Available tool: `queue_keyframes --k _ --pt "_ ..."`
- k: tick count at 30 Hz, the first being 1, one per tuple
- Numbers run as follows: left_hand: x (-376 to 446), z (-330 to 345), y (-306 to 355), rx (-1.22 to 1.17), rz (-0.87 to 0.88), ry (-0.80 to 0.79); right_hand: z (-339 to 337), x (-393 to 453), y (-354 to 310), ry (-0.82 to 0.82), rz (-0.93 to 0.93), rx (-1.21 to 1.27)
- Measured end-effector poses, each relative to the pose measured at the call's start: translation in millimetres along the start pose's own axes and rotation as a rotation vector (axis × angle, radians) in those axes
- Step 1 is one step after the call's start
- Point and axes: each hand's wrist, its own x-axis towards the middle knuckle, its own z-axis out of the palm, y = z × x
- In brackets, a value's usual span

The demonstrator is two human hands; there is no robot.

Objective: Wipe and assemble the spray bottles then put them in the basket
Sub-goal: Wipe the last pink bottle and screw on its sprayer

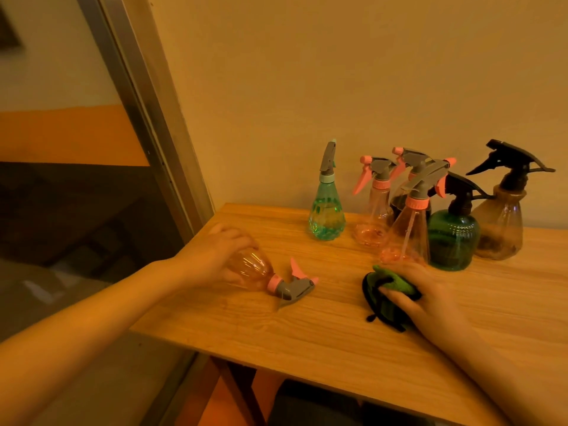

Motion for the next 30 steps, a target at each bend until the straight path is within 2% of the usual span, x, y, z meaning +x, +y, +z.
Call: queue_keyframes --k 5,9,12,16,22,30 --pt "-3.1 2.2 31.1 0.023 0.063 0.023 -0.3 -1.2 0.4 -0.012 0.013 -0.014" --pt "-1.5 2.5 31.8 -0.071 0.045 0.029 -0.5 -1.2 0.3 -0.014 0.001 -0.028" --pt "1.7 2.9 20.0 -0.194 0.007 -0.017 -0.3 -0.7 1.0 -0.020 -0.006 -0.030" --pt "4.5 11.0 9.6 -0.504 -0.036 -0.051 0.9 -0.6 2.6 -0.027 -0.018 -0.019" --pt "14.5 23.3 10.2 -0.818 -0.082 0.013 1.6 0.0 -1.3 -0.053 -0.005 -0.015" --pt "31.7 33.0 17.4 -0.918 -0.104 0.092 10.0 5.2 -2.8 -0.061 0.078 0.020"
